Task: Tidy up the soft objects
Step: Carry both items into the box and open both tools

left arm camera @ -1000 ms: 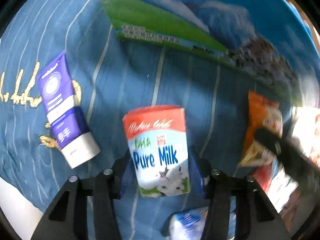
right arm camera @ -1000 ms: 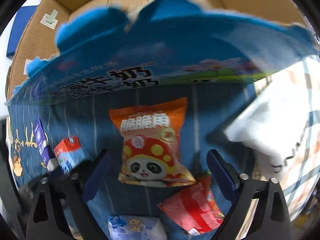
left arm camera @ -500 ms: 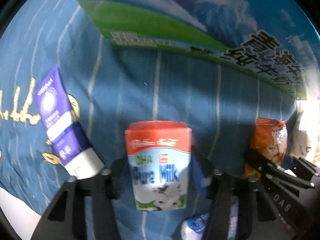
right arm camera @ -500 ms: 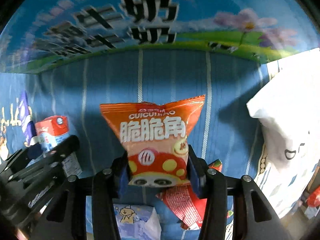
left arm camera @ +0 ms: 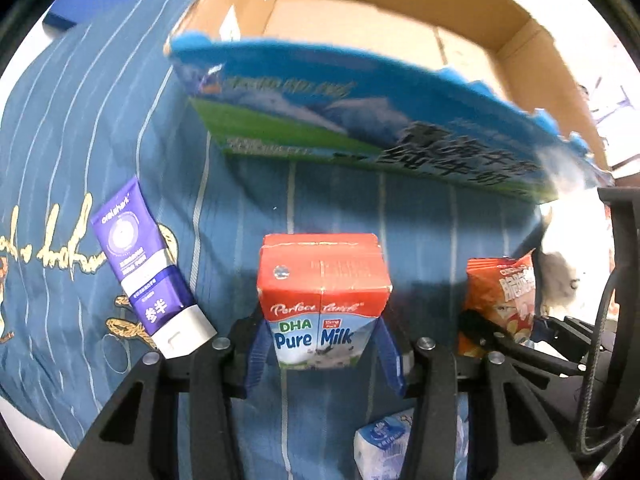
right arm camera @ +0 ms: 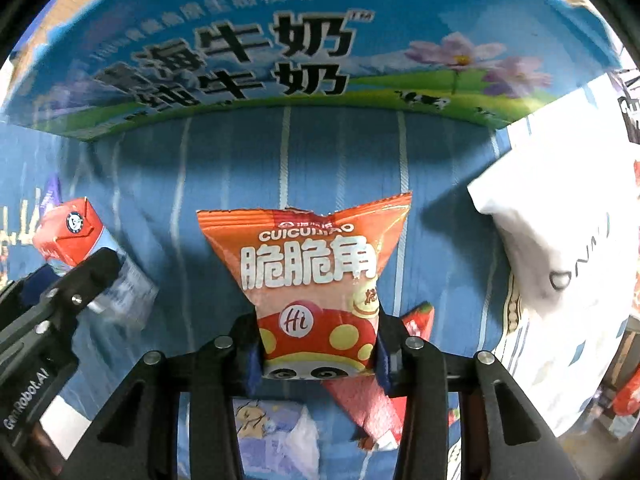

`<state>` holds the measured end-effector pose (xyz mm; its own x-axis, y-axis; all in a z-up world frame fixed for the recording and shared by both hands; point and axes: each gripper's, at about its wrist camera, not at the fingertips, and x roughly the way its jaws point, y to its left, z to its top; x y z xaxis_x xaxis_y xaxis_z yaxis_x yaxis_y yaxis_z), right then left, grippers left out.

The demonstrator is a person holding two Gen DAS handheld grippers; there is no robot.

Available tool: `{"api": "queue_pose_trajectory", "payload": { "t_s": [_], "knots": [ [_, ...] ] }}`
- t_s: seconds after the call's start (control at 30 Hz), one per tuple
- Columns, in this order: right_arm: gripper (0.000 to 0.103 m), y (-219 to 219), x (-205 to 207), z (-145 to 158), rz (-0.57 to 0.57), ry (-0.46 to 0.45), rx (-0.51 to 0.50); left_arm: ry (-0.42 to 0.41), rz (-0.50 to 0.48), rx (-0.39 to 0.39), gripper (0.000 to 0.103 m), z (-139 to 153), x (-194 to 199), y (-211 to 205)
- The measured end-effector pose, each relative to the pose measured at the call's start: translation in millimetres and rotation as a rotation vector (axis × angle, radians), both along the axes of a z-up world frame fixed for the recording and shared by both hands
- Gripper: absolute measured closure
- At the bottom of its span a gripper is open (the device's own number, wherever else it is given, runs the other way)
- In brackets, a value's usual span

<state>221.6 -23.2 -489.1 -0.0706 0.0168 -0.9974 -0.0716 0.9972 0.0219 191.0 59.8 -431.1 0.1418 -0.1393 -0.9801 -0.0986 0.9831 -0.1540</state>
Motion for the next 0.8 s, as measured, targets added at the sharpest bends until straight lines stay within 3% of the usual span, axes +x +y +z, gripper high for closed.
{"api": "queue_pose_trajectory", "payload": {
  "t_s": [0.2,0.3,0.6,0.7,0.8],
  "knots": [
    [0.059,7.6,-7.8,29.2,-0.022,-0.047,0.008,-0.111,-0.02,0.007,0.059,19.0,-11.3,-1.7],
    [0.059,-15.2,-10.5,50.1,-0.045,-0.067,0.025,-0.177,-0.026,0.006,0.059,60.7,-16.6,-20.6],
    [0.059,-34.1,-3.8,164.6,-0.105,-0.257,0.11,-0.369,-0.07,-0.043,0.059,162.9,-6.6,-23.7],
    [0.059,-68.2,-5.6,222.1,-0.112,-0.315,0.138,-0.407,-0.084,-0.066,0.059,188.9,7.3,-23.2],
    [0.059,-70.1,13.3,246.4,-0.105,-0.365,0.143,-0.43,-0.094,-0.07,0.059,204.4,28.4,-30.0]
  ]
}}
